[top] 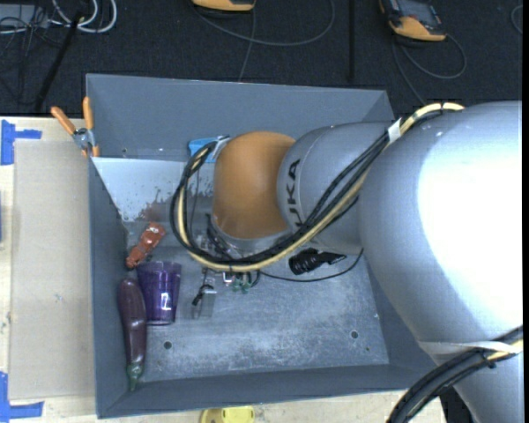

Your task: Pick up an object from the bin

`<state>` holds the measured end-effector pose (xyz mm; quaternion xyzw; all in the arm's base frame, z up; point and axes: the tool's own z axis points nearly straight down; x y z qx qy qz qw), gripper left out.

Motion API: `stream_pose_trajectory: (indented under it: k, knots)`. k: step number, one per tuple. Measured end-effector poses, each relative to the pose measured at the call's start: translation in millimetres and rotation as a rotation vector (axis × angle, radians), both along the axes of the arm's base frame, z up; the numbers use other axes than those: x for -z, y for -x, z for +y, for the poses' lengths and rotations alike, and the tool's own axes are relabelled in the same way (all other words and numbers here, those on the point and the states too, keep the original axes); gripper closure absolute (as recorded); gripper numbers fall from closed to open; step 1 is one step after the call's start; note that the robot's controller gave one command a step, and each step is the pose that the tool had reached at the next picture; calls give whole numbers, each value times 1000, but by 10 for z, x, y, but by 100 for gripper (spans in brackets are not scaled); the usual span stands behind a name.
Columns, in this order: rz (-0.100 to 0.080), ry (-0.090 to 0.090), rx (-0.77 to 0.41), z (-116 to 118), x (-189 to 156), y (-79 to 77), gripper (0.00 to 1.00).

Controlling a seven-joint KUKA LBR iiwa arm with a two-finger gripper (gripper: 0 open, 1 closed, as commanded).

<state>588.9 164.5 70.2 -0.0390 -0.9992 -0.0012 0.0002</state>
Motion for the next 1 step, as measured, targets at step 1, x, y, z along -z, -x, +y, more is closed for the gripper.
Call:
stream_pose_trajectory:
  k: [1]
  knots:
    - [-1, 5, 53, 300, -250, -112, 0]
